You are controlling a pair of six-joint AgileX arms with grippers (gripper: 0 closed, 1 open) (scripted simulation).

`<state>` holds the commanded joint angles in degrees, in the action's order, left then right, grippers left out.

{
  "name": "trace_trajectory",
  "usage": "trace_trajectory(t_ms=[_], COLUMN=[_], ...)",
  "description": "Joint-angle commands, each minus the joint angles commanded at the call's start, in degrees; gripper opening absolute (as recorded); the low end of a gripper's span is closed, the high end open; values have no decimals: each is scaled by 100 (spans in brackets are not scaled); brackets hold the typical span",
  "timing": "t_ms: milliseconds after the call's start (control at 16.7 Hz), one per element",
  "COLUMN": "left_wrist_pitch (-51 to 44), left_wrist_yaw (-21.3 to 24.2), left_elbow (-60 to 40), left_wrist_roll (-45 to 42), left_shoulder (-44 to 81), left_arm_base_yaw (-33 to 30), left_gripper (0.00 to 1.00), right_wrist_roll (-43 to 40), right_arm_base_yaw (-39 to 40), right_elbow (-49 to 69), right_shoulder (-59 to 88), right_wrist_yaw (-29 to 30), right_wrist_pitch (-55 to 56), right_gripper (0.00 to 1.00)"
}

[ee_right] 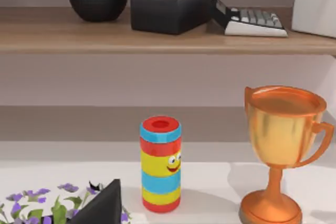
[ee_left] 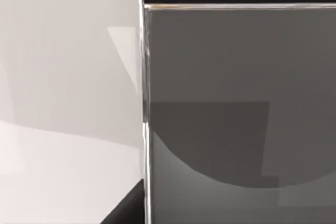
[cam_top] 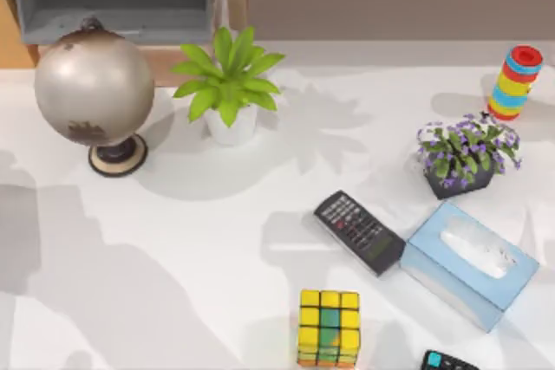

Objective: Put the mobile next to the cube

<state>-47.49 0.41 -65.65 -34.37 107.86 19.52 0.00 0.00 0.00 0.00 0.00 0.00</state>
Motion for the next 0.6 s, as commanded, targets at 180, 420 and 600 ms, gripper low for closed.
trace_trajectory(t_ms=[180,420,600], left_wrist_pitch=[-70,-316,-582], left_wrist_yaw=[8,58,119], left_elbow=[-180,-316,-284], left_wrist_roll=[144,683,1292], left_shoulder=[-212,-512,-674], left_arm_base_yaw=[-68,-374,-761], left_gripper=[0,0,0], right_wrist_roll=[0,0,0], right_arm_base_yaw=[0,0,0], right_elbow=[0,0,0], right_shoulder=[0,0,0], right_wrist_yaw=[0,0,0], right_wrist_pitch=[0,0,0], right_gripper=[100,100,100])
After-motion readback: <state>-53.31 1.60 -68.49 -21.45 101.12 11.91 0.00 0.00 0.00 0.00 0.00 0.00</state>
